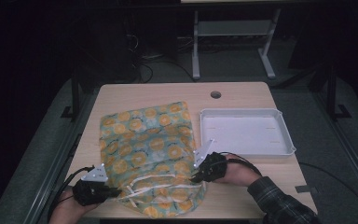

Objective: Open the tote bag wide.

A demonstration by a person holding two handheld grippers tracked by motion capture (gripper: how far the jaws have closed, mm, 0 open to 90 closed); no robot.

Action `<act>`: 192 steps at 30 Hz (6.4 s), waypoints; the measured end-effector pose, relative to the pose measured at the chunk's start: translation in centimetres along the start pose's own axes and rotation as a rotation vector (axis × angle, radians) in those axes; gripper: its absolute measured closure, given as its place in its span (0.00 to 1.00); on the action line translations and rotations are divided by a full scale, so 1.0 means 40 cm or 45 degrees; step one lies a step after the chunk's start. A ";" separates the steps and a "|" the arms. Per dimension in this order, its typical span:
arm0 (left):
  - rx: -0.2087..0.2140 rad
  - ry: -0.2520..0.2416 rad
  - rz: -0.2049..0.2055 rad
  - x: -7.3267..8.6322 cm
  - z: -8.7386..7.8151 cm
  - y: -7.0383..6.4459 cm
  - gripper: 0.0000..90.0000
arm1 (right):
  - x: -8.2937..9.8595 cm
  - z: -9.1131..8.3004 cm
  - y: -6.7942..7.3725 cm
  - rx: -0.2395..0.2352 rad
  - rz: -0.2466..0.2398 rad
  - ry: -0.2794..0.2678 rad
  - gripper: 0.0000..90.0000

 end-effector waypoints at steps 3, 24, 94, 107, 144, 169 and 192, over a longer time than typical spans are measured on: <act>0.016 -0.048 0.010 -0.012 -0.022 -0.012 1.00 | -0.005 -0.023 0.004 0.011 0.006 -0.038 0.99; -0.094 -0.254 0.003 -0.099 -0.182 0.011 1.00 | -0.100 -0.169 -0.017 0.152 -0.077 -0.249 0.99; -0.094 0.021 -0.271 -0.055 0.036 0.208 1.00 | -0.136 0.037 -0.215 0.310 0.063 0.142 0.98; -0.069 -0.079 -0.313 -0.060 0.022 0.207 1.00 | -0.095 -0.008 -0.189 0.315 0.103 0.093 0.98; -0.206 -0.206 -0.273 -0.055 -0.101 0.192 0.42 | -0.118 -0.137 -0.167 0.270 0.181 -0.223 0.51; -0.224 -0.126 -0.262 0.052 -0.094 0.112 0.40 | -0.197 -0.034 -0.117 0.072 0.003 -0.190 0.96; -0.241 -0.154 -0.247 0.050 -0.079 0.120 0.37 | -0.279 -0.059 -0.255 0.258 0.154 -0.345 0.99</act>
Point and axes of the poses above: each handheld gripper's, and its own axes: z roughly forward along the jaws, x roughly out of its underside, y roughly to its left, the point moved 4 cm from there along z, roughly forward along the jaws, and after that the axes turned 1 degree about -x, right-handed, at the moved point
